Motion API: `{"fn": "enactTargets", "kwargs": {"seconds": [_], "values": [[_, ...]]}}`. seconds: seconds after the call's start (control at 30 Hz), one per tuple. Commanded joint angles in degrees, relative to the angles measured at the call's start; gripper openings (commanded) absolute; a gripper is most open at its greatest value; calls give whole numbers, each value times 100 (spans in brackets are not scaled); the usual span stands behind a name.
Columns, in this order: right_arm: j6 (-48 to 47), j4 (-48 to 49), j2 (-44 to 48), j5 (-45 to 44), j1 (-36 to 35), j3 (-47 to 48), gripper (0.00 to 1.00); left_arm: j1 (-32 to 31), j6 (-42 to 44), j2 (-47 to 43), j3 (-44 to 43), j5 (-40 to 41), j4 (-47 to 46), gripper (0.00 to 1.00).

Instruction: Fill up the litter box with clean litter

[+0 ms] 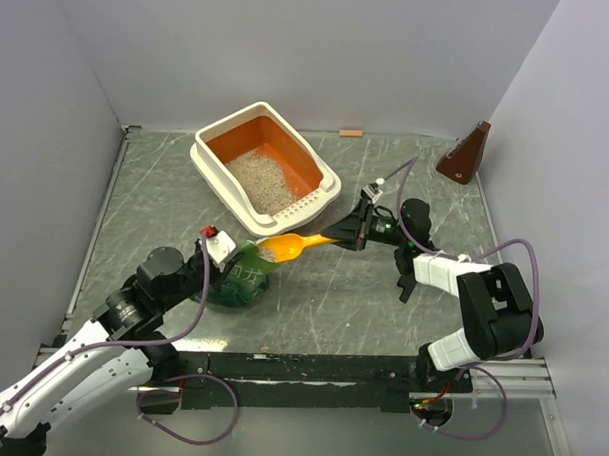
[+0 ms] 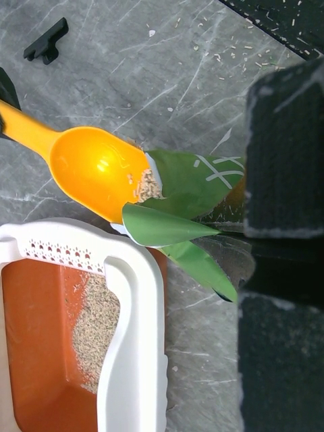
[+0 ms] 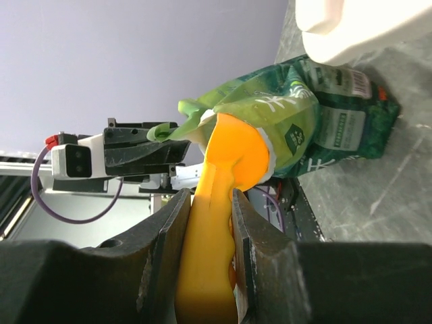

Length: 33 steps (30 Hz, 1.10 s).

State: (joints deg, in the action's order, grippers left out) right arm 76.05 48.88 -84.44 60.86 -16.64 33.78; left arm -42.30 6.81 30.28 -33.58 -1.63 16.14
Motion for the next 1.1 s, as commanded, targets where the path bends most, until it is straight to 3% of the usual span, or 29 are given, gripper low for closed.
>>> {"fn": "enactTargets", "kwargs": {"seconds": [0.0,0.3,0.53,0.8,1.07], "values": [[50,674,244,92,407,-310,0,-138,-48,57,124,-154,-524,1],[85,895,481,444,978,-653,0,-199,-171,-31,326,145,-814,1],[323,966,675,514,1119,-645,0,-190,-312,-215,414,1269,-911,1],[288,237,868,234,1146,-188,0,-199,-373,-348,440,2149,-850,1],[68,-993,754,-838,1093,804,0,-190,-496,-549,484,2097,-788,1]]}}
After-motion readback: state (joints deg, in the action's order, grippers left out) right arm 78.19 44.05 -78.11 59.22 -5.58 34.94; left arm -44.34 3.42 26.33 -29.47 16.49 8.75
